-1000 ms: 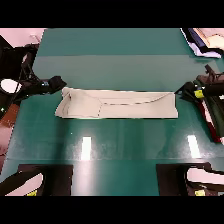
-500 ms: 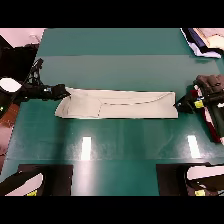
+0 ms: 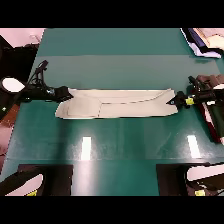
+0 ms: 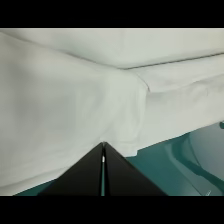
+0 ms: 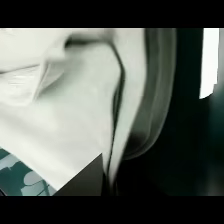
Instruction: Fold the shirts.
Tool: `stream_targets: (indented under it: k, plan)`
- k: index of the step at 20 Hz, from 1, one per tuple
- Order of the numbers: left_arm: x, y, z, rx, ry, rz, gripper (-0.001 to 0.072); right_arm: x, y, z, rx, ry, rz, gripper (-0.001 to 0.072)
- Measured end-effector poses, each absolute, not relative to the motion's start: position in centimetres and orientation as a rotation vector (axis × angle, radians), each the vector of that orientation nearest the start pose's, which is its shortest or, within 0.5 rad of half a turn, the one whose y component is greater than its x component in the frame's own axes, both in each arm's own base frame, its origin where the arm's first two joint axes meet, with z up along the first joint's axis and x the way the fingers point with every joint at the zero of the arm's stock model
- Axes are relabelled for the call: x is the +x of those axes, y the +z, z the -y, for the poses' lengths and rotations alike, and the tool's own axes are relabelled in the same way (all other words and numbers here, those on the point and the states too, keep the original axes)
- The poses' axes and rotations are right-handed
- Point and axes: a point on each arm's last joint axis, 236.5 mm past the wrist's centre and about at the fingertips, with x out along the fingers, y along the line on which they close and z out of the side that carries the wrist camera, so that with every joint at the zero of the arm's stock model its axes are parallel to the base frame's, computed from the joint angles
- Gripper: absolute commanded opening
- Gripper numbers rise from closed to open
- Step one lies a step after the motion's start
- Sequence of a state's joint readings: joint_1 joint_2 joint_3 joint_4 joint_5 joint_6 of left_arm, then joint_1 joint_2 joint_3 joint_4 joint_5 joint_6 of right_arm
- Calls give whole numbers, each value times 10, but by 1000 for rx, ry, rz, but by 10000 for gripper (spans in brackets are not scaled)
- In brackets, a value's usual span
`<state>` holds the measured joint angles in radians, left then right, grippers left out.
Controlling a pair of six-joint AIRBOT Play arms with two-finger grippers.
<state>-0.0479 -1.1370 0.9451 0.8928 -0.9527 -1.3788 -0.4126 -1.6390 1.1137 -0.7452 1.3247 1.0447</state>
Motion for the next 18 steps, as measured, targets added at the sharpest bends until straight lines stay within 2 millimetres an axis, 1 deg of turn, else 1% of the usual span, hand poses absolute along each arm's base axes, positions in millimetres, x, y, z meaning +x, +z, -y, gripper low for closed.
stream_targets:
  k: [3,5,7,8,11,12,14,16,18]
  plan:
    - [374,42,169,-429,-471,-1070,24,385,-36,-23,739,492,-1294,14]
    - [378,40,197,-397,-525,-1086,25,387,-10,-27,694,514,-1244,14]
    - [386,33,229,-362,-580,-1107,25,391,24,-38,636,552,-1193,14]
    - [389,27,247,-343,-611,-1126,25,394,42,-45,603,573,-1169,14]
    - [398,1,299,-294,-686,-1177,25,401,99,-79,499,653,-1096,14]
    - [400,-8,317,-280,-710,-1194,25,402,116,-92,465,682,-1073,14]
    - [404,-25,346,-262,-744,-1219,25,402,149,-123,401,748,-1029,14]
    - [407,-38,367,-256,-767,-1245,25,399,176,-153,349,806,-986,14]
    - [408,-49,377,-255,-772,-1269,25,395,199,-178,307,854,-945,14]
